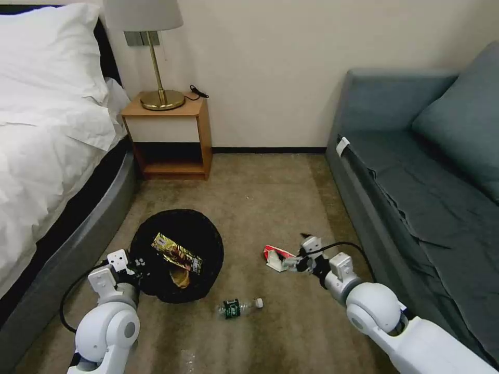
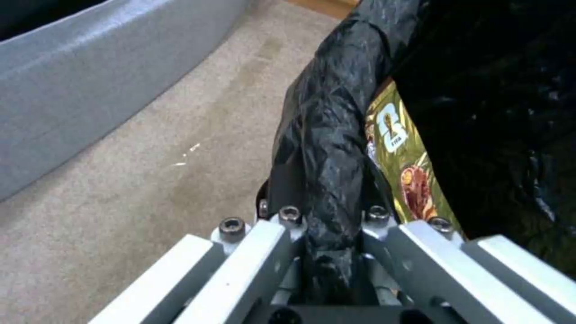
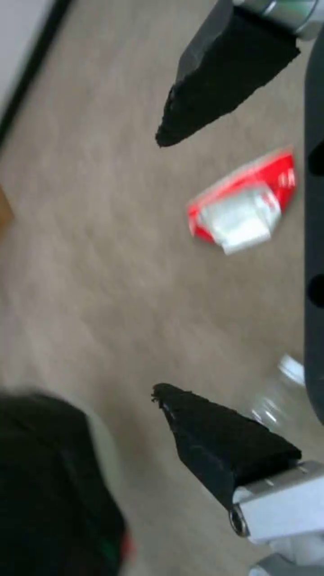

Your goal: Pick up the trash bin, then pick up the garbage on the floor and place it into the trash bin.

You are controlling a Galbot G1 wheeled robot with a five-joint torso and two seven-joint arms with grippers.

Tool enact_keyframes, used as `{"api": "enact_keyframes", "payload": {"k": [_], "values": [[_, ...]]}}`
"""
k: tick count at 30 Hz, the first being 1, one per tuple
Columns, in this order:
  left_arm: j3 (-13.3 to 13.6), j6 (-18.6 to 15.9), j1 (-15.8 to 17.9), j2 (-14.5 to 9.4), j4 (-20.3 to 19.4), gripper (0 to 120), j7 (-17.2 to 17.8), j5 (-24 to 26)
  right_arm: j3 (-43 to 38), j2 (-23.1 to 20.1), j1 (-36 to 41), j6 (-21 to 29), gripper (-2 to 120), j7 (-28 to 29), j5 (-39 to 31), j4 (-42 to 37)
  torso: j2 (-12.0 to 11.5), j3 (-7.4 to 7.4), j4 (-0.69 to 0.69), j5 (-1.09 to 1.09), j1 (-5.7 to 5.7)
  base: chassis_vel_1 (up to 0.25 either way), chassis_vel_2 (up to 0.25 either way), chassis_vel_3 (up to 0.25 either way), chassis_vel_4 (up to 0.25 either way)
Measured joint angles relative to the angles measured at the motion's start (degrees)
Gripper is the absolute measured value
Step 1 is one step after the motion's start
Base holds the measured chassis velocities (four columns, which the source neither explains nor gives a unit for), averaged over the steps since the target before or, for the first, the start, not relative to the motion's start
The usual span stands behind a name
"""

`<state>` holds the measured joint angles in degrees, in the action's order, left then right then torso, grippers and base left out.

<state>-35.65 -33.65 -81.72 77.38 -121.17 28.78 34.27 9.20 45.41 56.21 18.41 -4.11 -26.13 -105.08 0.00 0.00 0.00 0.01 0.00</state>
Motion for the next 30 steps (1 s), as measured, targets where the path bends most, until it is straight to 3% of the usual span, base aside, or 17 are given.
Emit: {"api": "enact_keyframes", "payload": {"k": [5,11,17,22,30], "values": [[-0.07,-0.01,-0.36,0.35,-0.28,3,0.02,-0.64,8.91,-0.37,-7.04,1.45,100,-2.22,-1.38,4.30,0.00,0.00,-0.01,0.00,0.00,0.000,0.000,0.000,0.000],[-0.18,0.13,-0.63,1.06,-0.40,3,0.02,-1.29,25.28,1.29,-19.61,-1.25,100,-2.03,-3.27,12.73,0.00,0.00,0.01,0.01,0.00,0.000,0.000,0.000,0.000],[-0.30,0.46,-1.05,1.54,-0.30,3,-0.01,-1.83,37.97,3.90,-26.42,-5.85,100,-1.27,-3.51,20.44,0.00,0.00,0.00,-0.01,0.00,0.000,0.000,0.000,0.000],[-0.66,0.66,-1.47,1.69,-0.51,3,-0.02,-2.00,46.34,6.04,-30.30,-9.50,100,-0.99,-3.61,25.67,0.00,0.00,0.00,-0.01,0.00,0.000,0.000,0.000,0.000],[-1.16,1.10,-2.15,1.96,-0.91,3,-0.05,-2.07,51.32,8.98,-32.73,-13.49,99,-0.76,-3.56,31.25,0.00,0.00,0.00,-0.01,0.00,0.000,0.000,0.000,0.000]]}}
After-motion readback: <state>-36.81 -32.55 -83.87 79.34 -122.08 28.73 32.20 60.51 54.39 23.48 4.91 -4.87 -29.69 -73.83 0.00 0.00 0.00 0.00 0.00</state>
